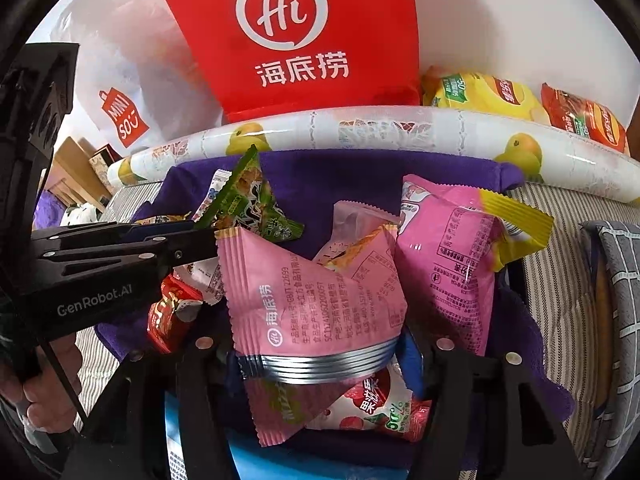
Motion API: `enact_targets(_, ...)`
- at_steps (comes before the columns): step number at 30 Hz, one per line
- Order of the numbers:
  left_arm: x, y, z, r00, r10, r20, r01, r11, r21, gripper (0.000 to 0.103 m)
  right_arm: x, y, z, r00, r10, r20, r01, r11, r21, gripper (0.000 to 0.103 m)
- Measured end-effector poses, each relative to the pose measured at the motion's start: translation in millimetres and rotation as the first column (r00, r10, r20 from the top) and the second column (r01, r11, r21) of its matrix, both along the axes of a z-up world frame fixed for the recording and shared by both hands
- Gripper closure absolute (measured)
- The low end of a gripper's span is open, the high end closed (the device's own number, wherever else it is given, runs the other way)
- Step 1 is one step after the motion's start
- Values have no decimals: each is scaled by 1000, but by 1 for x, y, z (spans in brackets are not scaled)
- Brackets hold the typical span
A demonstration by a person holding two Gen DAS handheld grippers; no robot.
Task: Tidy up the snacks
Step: 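Open the right gripper to drop the pink packet onto the towel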
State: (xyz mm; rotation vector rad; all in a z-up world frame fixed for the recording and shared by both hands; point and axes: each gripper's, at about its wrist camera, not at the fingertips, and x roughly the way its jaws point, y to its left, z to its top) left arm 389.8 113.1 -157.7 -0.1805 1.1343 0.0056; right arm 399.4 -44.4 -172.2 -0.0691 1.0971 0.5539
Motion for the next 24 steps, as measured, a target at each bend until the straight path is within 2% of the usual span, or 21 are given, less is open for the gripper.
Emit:
enact_targets(10, 0, 0, 0, 1000, -10, -9, 10, 999, -35, 78, -2, -1, 3, 1000, 13, 6, -13, 1000, 18, 40)
enact_targets(14, -3, -1, 7, 1000, -9, 4, 9, 1000, -30, 78, -6, -4, 13, 999, 9, 42, -11, 999, 46, 25)
enact_targets(17, -3, 1, 7, 1000, -8, -8, 8, 999, -45, 77, -7, -4, 16, 998, 5, 59, -8, 999, 54, 24)
enact_targets(18, -3, 2, 7, 1000, -8, -13, 7, 999, -48, 76, -7, -4, 16, 998, 4, 60, -7, 998, 57, 24)
enact_targets(20, -3, 2, 8, 1000, -9, -22, 8, 999, -52, 57, -8, -4, 18, 998, 6, 64, -10, 998, 66, 24)
enact_targets(24, -8, 2, 22, 1000, -13, 15, 13, 999, -31, 49, -15, -1, 29, 993, 32, 117, -42, 996, 82, 23)
